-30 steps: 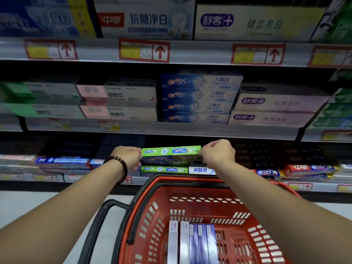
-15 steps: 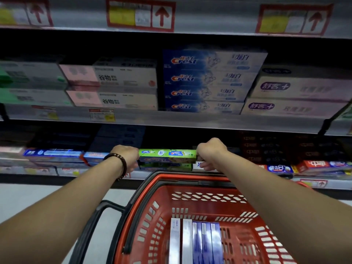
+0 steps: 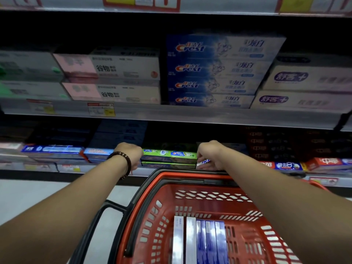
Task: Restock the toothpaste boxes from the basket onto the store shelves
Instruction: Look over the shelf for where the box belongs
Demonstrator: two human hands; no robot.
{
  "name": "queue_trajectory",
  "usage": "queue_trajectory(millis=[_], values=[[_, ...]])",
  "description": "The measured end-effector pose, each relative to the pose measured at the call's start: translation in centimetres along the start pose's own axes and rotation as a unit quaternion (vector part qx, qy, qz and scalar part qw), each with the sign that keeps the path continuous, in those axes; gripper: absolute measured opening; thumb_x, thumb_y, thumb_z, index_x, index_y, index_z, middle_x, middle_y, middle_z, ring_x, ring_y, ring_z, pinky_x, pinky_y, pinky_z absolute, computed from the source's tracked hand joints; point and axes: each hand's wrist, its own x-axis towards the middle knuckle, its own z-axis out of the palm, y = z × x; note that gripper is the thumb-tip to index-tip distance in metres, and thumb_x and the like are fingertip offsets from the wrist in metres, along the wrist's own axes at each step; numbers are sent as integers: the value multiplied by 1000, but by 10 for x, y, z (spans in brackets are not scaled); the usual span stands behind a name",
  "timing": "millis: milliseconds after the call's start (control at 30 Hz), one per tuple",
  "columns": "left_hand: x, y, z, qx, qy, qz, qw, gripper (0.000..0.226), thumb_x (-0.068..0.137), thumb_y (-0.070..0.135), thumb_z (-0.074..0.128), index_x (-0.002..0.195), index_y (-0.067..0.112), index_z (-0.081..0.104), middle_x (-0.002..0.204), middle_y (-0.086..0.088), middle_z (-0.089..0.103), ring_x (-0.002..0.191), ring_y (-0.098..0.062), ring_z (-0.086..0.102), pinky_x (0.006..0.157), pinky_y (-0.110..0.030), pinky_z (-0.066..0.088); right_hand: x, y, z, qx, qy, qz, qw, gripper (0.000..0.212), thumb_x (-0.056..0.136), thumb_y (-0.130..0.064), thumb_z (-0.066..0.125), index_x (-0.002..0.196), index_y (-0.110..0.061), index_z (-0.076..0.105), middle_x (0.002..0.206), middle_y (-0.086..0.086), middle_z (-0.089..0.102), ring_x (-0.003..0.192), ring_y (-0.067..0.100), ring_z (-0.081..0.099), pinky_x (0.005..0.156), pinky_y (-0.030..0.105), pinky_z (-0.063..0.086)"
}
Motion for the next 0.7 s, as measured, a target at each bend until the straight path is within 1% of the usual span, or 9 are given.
queue_trajectory(millis=[100, 167, 267, 333, 367, 433, 533, 600, 700], values=[[1, -2, 5, -10, 2, 3, 1000, 9, 91, 2, 56, 91, 11, 55, 82, -14, 51, 66, -25, 48, 63, -37, 42, -4, -1, 1, -6, -4, 0, 1000, 16, 102, -7, 51, 112, 0, 61, 108, 20, 66, 93, 41, 75, 62, 35, 62], [4, -6, 8, -10, 2, 8, 1000, 10, 92, 2, 56, 94, 12, 55, 82, -14, 49, 61, -24, 46, 60, -35, 41, -4, 0, 2, -11, -5, 1, 1000, 18, 102, -8, 51, 115, 0, 61, 113, 20, 67, 93, 40, 75, 57, 33, 59], [4, -6, 9, -1, -1, 21, 1000, 6, 92, 5, 58, 90, 11, 59, 78, -14, 52, 64, -25, 50, 62, -36, 45, -3, 0, 0, -8, -4, -1, 1000, 19, 102, -9, 52, 115, 0, 62, 112, 19, 66, 96, 42, 75, 68, 37, 62], [5, -6, 8, 5, 2, 26, 1000, 4, 91, 7, 60, 89, 10, 61, 76, -14, 53, 67, -27, 52, 63, -37, 46, -2, 0, 0, -7, -4, -5, 1000, 13, 102, -9, 52, 108, -1, 61, 109, 19, 66, 97, 41, 75, 78, 40, 65], [5, -6, 9, 7, 0, 26, 1000, 4, 90, 7, 60, 88, 10, 62, 75, -14, 53, 67, -27, 52, 63, -37, 46, -1, 1, 0, -8, -4, -8, 1000, 10, 102, -9, 53, 103, -2, 61, 111, 20, 66, 98, 41, 75, 83, 42, 65], [5, -7, 8, 10, -7, 27, 1000, 4, 90, 7, 61, 88, 9, 63, 75, -14, 52, 66, -28, 51, 63, -37, 46, 1, 3, 0, -14, -1, -17, 1000, 9, 102, -9, 54, 105, -3, 60, 116, 22, 65, 98, 41, 74, 88, 45, 65], [0, -6, 7, 22, -6, 31, 999, 12, 92, 9, 61, 95, 2, 70, 76, -16, 59, 67, -30, 58, 64, -37, 53, 3, 5, -1, -16, -4, -23, 1000, 14, 102, -10, 56, 112, -2, 62, 119, 23, 65, 98, 41, 75, 90, 48, 65], [-2, -6, 6, 24, 1, 32, 999, 17, 92, 11, 61, 100, 1, 73, 87, -18, 68, 79, -33, 67, 71, -42, 61, 3, 4, -2, -12, -8, -19, 1000, 21, 102, -11, 57, 119, 0, 62, 119, 23, 65, 96, 40, 75, 90, 48, 65], [-4, -5, 5, 30, 7, 20, 999, 16, 92, 16, 63, 99, 6, 73, 102, -20, 70, 95, -37, 70, 75, -46, 63, 1, 2, -2, -10, -16, -15, 1000, 26, 103, -12, 57, 125, 1, 61, 117, 22, 64, 99, 40, 75, 84, 43, 66]])
